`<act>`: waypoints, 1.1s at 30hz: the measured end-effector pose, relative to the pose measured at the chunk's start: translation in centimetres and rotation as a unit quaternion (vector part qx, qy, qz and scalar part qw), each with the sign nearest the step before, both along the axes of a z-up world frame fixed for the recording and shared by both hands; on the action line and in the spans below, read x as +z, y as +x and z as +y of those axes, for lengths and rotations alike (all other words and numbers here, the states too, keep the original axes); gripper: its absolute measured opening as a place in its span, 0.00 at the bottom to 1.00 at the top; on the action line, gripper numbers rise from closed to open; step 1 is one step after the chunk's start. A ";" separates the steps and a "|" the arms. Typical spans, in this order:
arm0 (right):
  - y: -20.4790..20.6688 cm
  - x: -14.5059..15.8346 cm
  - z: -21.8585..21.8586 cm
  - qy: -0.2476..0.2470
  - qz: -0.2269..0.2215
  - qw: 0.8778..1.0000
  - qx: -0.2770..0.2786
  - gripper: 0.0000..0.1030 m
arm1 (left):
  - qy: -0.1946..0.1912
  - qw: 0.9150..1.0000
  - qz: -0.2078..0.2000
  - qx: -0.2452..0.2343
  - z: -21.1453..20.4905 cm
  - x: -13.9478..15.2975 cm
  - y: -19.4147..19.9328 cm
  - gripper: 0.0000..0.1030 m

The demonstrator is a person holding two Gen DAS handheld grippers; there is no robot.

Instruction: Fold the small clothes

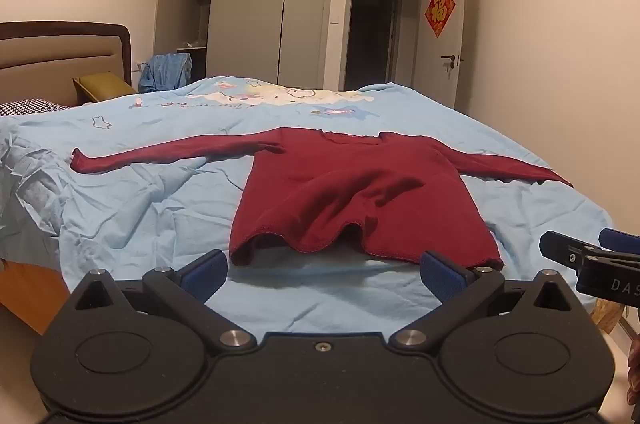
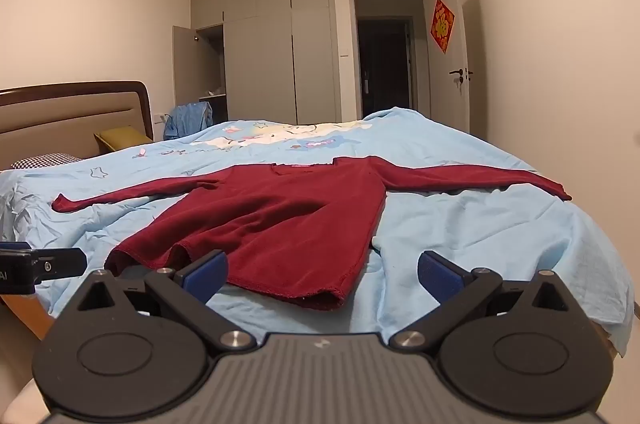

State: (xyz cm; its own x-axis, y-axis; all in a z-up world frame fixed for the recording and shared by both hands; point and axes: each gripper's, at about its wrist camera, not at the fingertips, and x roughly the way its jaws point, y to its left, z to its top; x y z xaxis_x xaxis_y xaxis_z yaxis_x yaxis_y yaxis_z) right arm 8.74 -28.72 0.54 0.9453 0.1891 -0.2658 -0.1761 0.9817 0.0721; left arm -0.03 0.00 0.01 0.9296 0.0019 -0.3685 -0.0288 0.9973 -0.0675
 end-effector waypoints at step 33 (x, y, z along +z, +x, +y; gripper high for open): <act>0.1 -0.1 0.0 0.001 0.002 1.000 0.000 1.00 | 0.006 1.000 0.000 -0.001 -0.4 0.2 0.0 0.99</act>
State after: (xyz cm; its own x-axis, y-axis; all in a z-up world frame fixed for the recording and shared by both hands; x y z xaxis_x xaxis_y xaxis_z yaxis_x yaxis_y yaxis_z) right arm 8.86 -28.75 0.45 0.9442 0.1893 -0.2695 -0.1757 0.9817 0.0739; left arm 0.02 -0.36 0.16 0.9294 0.0042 -0.3690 -0.0267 0.9981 -0.0558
